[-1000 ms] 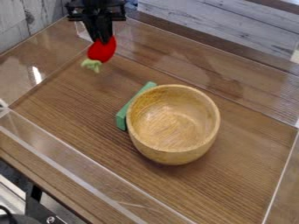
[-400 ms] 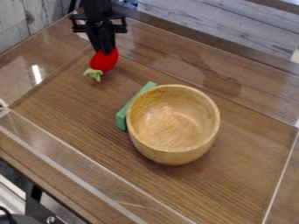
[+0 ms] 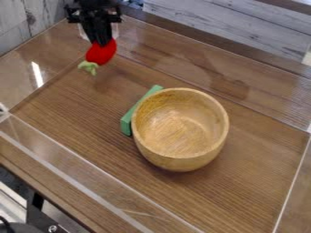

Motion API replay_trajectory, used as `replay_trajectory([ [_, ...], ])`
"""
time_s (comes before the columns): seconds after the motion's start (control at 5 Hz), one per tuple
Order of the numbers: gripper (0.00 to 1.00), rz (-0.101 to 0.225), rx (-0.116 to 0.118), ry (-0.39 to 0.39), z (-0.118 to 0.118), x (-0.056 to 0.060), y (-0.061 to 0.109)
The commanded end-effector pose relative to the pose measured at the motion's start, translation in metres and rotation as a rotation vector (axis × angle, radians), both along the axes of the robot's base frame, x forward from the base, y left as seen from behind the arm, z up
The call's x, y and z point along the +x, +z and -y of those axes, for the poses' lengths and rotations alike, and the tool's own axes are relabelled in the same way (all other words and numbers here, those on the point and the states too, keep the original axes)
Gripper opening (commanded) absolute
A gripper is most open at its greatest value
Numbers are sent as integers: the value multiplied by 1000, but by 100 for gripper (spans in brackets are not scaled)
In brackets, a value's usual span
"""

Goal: Move the red object to the left side of the table

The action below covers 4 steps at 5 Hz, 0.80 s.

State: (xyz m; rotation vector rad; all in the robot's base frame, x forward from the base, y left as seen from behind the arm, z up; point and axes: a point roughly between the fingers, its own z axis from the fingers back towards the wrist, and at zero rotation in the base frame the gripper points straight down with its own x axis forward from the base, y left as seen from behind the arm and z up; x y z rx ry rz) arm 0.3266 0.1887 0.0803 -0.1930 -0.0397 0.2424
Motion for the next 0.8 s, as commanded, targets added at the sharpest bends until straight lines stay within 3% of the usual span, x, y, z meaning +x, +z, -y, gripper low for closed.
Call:
replay_trajectory([
  [0.0,0,36,10,-18,-7,6,11],
  [0.4,0,13,-51,-62,-8,7,4],
  [0.6,0,3,-88,-69,-6,-2,4],
])
